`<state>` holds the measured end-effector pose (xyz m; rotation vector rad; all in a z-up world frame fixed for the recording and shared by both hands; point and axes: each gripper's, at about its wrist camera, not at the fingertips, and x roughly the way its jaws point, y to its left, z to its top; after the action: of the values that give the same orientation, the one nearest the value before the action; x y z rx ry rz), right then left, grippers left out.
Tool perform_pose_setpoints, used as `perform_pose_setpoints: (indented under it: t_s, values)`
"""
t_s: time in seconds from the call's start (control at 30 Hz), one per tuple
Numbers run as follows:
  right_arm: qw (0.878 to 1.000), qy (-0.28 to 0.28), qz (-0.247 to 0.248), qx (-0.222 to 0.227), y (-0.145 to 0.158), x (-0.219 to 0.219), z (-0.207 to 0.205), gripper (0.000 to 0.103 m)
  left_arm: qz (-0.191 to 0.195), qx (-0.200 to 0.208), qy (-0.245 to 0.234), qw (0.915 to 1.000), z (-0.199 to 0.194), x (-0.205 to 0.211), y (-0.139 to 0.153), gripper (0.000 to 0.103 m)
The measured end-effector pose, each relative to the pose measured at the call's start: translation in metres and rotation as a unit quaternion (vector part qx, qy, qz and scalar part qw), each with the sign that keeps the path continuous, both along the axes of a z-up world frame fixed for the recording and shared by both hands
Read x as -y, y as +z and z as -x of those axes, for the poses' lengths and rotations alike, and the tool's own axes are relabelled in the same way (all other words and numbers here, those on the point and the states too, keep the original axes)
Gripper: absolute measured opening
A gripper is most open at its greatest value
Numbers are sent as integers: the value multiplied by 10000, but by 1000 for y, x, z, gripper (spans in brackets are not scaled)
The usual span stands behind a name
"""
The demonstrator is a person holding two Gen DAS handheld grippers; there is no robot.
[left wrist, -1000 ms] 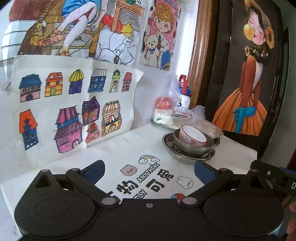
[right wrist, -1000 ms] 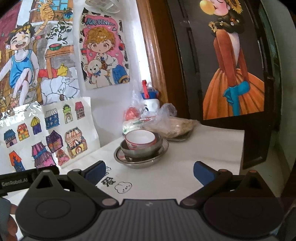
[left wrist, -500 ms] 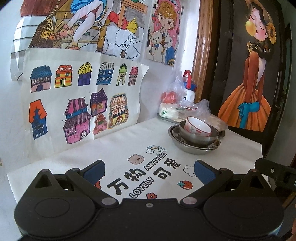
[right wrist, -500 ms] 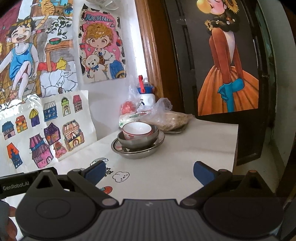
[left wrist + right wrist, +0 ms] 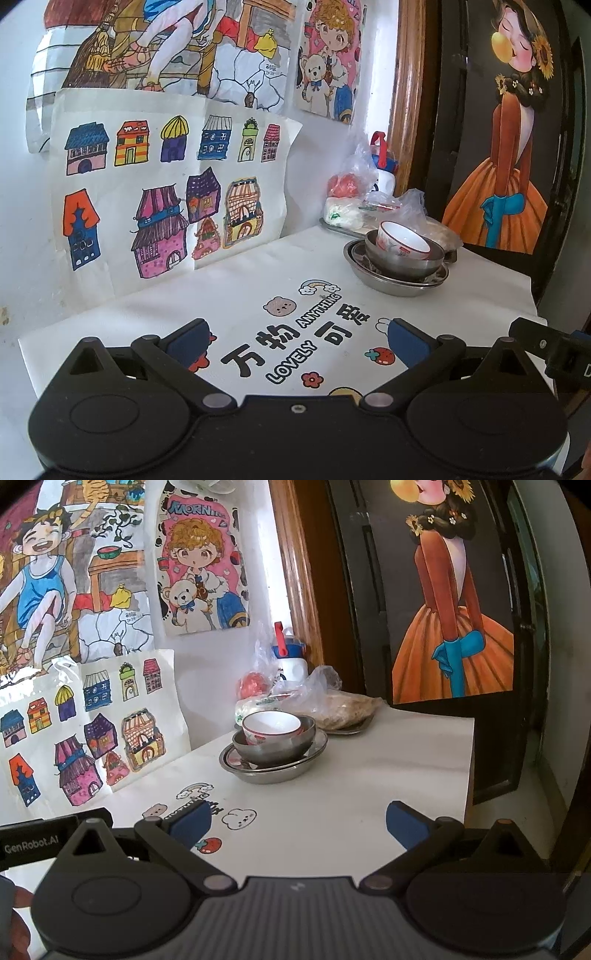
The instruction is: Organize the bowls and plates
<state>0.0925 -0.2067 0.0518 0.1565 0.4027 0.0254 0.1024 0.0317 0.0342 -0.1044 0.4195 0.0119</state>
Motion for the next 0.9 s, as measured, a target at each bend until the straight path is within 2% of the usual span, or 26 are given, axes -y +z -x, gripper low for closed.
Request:
perform_pose_setpoints:
  t_s: [0.33,0.9]
  values:
    - [9999,-57,-76,-65,-4,4,-2,103,-39,-59,3,10000,-4,4,-1,102]
    - [9999,-33,65,-92,-8,1,-6,103,-219,-71,42,9997,-5,5,-6,102]
